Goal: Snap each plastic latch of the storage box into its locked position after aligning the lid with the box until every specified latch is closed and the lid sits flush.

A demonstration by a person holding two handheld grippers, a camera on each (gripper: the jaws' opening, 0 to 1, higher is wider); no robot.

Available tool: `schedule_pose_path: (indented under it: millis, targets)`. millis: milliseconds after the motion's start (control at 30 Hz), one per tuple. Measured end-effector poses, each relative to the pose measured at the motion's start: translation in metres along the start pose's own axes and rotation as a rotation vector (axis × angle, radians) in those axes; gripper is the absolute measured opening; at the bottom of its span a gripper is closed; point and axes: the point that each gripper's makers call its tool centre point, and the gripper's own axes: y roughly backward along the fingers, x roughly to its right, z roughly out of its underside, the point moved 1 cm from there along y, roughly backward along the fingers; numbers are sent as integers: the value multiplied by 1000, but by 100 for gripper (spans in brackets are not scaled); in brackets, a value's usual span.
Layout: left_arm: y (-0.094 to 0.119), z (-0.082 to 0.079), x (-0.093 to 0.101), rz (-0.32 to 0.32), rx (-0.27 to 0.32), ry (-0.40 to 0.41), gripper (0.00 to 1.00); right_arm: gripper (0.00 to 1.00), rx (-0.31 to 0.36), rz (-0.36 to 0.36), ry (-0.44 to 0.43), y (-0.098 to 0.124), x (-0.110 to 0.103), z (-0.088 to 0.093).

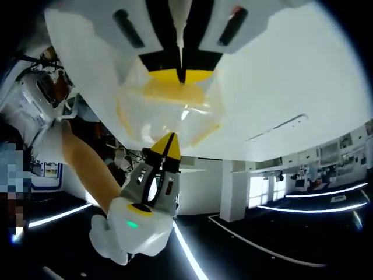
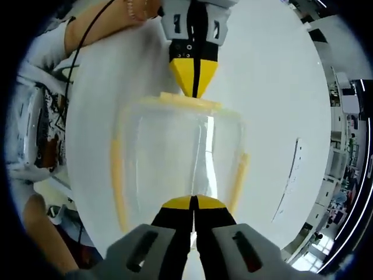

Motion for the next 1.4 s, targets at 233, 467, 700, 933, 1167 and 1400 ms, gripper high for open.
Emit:
schedule_pose_path:
  millis: [233,467,700,933,1167,1400]
  targets:
    - [-1,0,0,4,2,7,0,0,-5,1,-1,0,-1,1]
    - [-2,0,1,1,-4,5,0,0,-9,-3,0,-1,-1,1]
    - [-2,0,0,0,-5,4,0,0,-12,-8,0,-1,0,1]
    - [-1,0,-1,0,-5,4,0,0,-18,-8,-2,-1,1,1]
    - [-1,0,-1,-4,-11,-3,0,0,-12,-8,-6,-1,1,0]
    - [-1,1,0,-3,-9,1,0,0,-20,-7,3,-1,1,0]
